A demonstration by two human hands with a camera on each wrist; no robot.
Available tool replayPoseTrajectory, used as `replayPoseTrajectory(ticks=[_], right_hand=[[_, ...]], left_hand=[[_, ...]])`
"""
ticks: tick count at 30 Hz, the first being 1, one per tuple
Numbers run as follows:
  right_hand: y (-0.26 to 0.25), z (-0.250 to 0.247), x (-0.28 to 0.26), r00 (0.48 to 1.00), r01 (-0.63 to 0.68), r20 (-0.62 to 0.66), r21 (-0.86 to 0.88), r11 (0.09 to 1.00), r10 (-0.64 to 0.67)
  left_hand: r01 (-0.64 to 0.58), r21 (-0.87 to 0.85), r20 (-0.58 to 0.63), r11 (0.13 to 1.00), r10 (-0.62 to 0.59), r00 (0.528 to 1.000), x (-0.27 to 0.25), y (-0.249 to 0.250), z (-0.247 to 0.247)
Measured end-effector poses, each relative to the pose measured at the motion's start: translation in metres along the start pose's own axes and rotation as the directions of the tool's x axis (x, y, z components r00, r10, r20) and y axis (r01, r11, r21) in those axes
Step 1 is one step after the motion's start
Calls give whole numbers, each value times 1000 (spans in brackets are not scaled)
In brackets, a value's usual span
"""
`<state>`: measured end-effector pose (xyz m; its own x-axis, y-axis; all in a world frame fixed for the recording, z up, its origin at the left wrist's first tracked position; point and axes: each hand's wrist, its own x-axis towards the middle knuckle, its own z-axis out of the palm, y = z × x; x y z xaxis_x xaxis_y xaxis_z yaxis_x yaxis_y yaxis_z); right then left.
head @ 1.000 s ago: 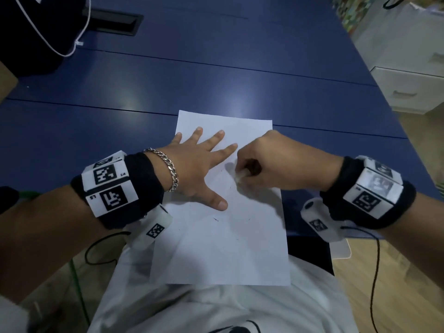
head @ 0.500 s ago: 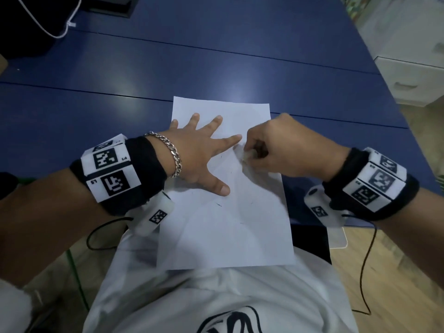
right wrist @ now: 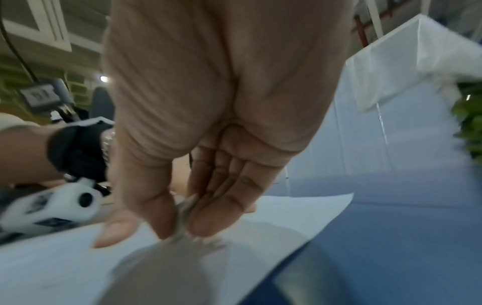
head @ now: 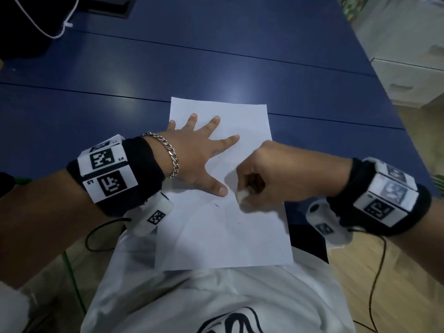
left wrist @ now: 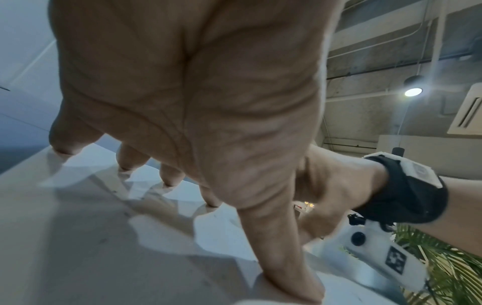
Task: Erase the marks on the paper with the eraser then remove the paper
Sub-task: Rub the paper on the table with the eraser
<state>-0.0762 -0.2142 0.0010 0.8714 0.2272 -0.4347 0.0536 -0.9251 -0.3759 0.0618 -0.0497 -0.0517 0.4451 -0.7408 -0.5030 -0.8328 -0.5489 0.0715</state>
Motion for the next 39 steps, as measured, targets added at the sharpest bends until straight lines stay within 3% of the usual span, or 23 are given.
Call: replayPoseTrajectory(ticks=[4,5,9,10,15,20,23,26,32,35,39], right_hand=[[16,-12,16,967,-33,-253,-76,997,13],[15,-9,15,965,-30,-263,-76,997,9],[-4,7,-3,1000,11,-24,2,1000,-11],[-3,4,-2,1000,3,-19,-7,1000,-3],[15,-10,15,968,-55,-249,-58,997,39],[-1,3,2,997,-32,-69,-23,999,30],[10,-8,10,988,-68,-139,-15,998,65],[10,-2,14,972,-33,-232,-45,998,22],[9,-3,2,996,-56,-76,-27,998,54],[16,-13,-7,981,-51,-187,-5,999,49],[32,-10,-36,950,-132,-275,66,989,145]], left_hand=[[-6,2,-1,1000,6,1000,3,-2,1],[-5,5,-1,1000,5,1000,3,-2,1],[6,5,-9,1000,-6,1000,1,0,2],[3,4,-11,1000,-3,1000,1,0,2],[-1,14,-6,1000,1,1000,3,-2,3],[0,10,-8,1000,0,1000,2,-1,3],[-5,12,1,1000,5,1000,2,-2,3],[-8,4,6,1000,8,1000,1,-2,2],[-10,10,19,1000,10,1000,0,-2,3],[-19,0,17,1000,19,1000,0,-3,3],[-34,-44,-15,998,34,999,-3,-6,5]])
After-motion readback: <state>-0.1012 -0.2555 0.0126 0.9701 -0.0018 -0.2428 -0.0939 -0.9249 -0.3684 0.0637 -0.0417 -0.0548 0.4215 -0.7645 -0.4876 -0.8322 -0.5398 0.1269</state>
